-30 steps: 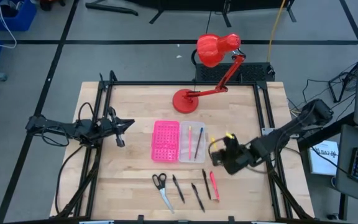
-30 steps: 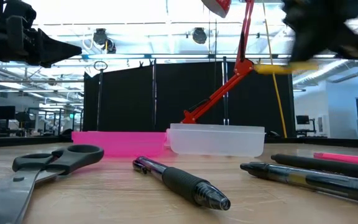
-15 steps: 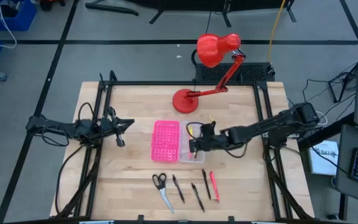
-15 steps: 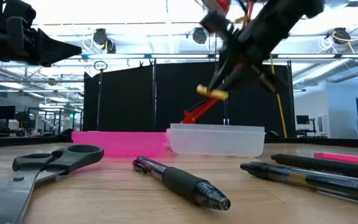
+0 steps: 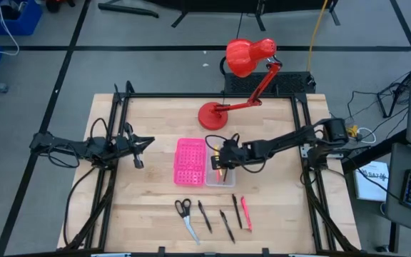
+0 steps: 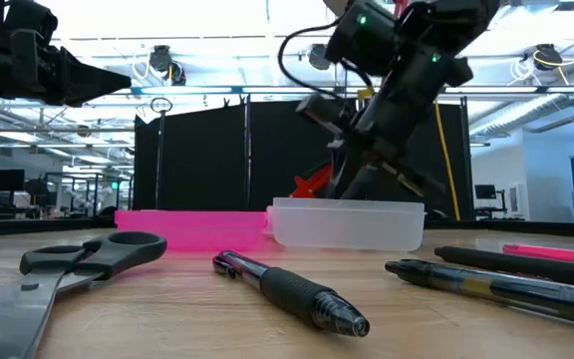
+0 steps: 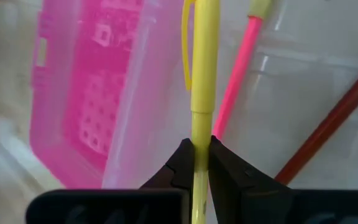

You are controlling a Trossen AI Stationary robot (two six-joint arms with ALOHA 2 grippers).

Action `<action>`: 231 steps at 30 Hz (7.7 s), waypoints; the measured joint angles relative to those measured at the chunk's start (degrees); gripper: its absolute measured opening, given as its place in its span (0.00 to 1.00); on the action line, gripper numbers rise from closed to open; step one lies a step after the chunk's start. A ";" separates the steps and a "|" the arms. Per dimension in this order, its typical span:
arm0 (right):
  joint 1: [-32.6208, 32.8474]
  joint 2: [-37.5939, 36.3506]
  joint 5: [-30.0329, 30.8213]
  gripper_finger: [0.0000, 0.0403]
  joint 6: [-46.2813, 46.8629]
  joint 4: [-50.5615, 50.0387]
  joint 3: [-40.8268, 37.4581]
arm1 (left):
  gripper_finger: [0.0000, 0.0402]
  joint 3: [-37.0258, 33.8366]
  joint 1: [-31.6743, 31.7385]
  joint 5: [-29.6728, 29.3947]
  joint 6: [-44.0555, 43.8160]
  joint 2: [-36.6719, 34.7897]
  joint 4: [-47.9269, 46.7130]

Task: Pick & place school supplies into a supply box
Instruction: Put the yellow pen into the pink supply box, then put the pink pen into the pink supply box, then put the black scissors into the pink supply box

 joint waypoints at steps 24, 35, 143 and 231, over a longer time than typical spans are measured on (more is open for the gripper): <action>-1.10 -2.70 -0.15 0.29 -9.92 -1.82 0.00 | 0.08 0.00 -0.01 0.00 0.28 0.00 0.42; 11.85 -19.58 9.25 0.19 -17.73 -10.60 0.07 | 0.08 0.00 -0.02 -0.02 0.37 0.00 0.44; 12.63 -11.74 16.44 0.05 4.90 -17.09 4.14 | 0.08 0.00 -0.01 -0.04 -3.88 0.00 -1.11; 8.61 -71.04 5.42 0.00 -77.47 25.36 -44.75 | 0.08 -0.02 -0.02 9.05 -1.49 3.94 -0.04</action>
